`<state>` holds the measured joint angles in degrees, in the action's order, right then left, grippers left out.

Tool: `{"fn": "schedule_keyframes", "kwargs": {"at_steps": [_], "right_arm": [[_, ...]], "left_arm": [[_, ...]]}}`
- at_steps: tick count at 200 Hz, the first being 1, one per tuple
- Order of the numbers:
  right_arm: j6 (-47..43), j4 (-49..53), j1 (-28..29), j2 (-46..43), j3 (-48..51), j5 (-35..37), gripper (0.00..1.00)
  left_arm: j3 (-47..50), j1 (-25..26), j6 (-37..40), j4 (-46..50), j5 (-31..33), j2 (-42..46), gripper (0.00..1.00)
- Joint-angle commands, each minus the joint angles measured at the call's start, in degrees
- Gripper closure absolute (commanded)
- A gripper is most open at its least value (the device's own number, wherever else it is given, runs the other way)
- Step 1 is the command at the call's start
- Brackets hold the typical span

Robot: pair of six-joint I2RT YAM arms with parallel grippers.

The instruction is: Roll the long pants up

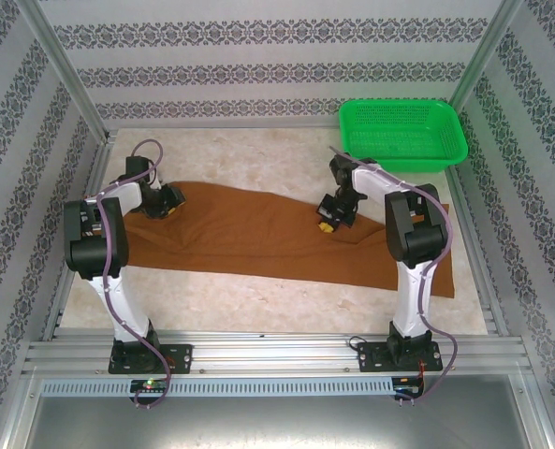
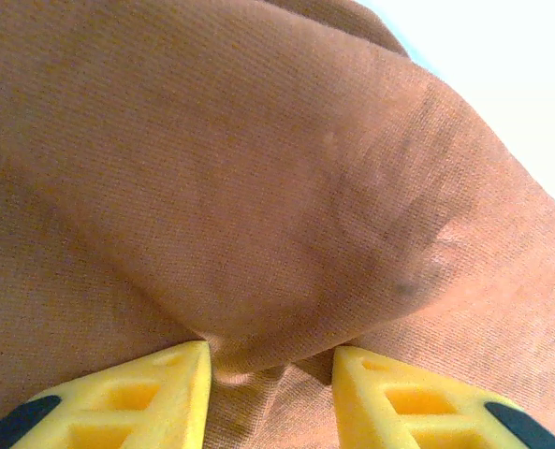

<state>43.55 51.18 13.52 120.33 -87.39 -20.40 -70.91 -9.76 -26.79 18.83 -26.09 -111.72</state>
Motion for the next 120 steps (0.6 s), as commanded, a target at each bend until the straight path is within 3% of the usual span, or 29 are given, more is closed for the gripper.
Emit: {"fn": "schedule_keyframes", "kwargs": {"at_steps": [1,31,70,93,96,102,109,120], "right_arm": [[-2.0,2.4,-1.0,2.6,-5.1,2.0,1.0],[-5.7,4.5,-1.7,0.1,-11.5,7.3,1.0],[-10.0,9.6,-4.7,-11.2,-15.5,15.3,1.0],[-10.5,9.8,-7.9,-20.3,-8.5,14.0,0.81],[-10.5,9.7,-8.3,-21.5,-7.4,13.6,0.74],[-10.4,9.1,-9.2,-23.9,-4.1,12.9,0.69],[-10.0,8.3,-10.4,-26.8,-0.4,12.1,0.51],[-9.6,6.8,-12.2,-30.9,5.1,9.8,0.4]], "left_arm": [[-2.6,1.1,-0.3,1.6,-0.3,-1.9,0.61],[-6.4,1.1,-0.1,1.1,2.0,1.5,0.55],[-15.2,-1.4,3.7,12.5,9.1,9.9,0.47],[-12.6,-5.0,0.4,14.2,6.8,13.7,0.44],[-11.6,-5.4,-0.1,13.9,6.4,14.4,0.44],[-9.1,-5.9,-1.1,13.2,6.4,15.9,0.44],[-6.0,-6.4,-1.7,12.6,6.8,17.5,0.44],[-0.9,-7.0,-2.4,11.1,7.9,20.2,0.43]]}}
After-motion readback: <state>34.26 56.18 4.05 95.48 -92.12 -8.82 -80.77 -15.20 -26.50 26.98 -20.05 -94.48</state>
